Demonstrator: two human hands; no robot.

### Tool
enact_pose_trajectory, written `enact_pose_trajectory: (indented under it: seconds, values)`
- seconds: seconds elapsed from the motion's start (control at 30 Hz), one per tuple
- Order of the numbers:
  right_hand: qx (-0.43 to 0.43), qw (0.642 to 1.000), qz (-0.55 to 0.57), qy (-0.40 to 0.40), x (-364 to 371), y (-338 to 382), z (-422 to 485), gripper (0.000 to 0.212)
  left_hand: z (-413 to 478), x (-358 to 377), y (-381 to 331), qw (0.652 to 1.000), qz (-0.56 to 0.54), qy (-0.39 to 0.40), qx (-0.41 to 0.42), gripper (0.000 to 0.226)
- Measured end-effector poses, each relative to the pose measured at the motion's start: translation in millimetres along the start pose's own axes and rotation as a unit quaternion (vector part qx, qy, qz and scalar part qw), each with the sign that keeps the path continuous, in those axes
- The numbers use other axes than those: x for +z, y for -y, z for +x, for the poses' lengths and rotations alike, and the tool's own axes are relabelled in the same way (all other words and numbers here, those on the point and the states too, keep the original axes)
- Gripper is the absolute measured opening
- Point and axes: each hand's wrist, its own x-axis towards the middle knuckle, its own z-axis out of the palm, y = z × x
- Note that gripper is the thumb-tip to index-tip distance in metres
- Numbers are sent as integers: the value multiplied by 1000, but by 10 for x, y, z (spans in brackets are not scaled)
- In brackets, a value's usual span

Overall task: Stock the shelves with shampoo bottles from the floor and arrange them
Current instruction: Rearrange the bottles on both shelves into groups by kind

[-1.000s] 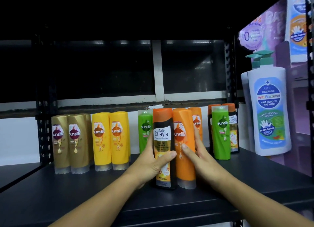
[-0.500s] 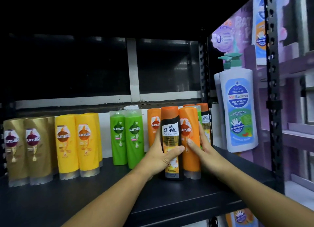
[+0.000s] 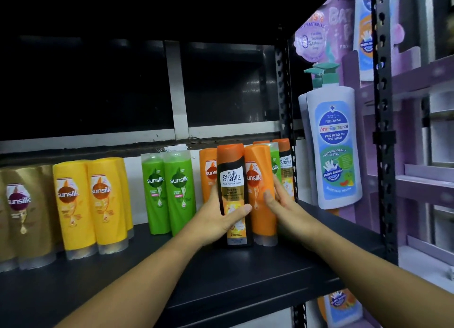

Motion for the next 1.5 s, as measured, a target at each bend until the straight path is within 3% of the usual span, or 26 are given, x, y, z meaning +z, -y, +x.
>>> enact_pose_trajectory:
  seconds: [0.07,0.2,0.4,0.53,0.8,1.2,1.5]
  values:
    - [10,998,20,-58,-56,-41,49,39,-81,-45,10,998,42,49,-16,91]
    - [53,977,-51,-200,-183,-148,164,32,-298,-106,29,976,169,133,-45,86]
    - [110,981,-90,-132,-216,-176,392,56,-384,-106,87,937,280,181,-101,73]
    - [120,973,-123,-157,-223,-250,529,60,-381,-84,130,933,287,187,-111,75]
    - [131,946,-212,-207,-316,-127,219,44,-378,-88,135,923,299,213,-115,79]
    - [133,972,-139,-136,-315,398,-693,35,-489,-192,20,908,335,211,-135,97]
    - [75,989,-120,-29,616,675,-685,34,-914,-760,-3,927,301,188,-118,70]
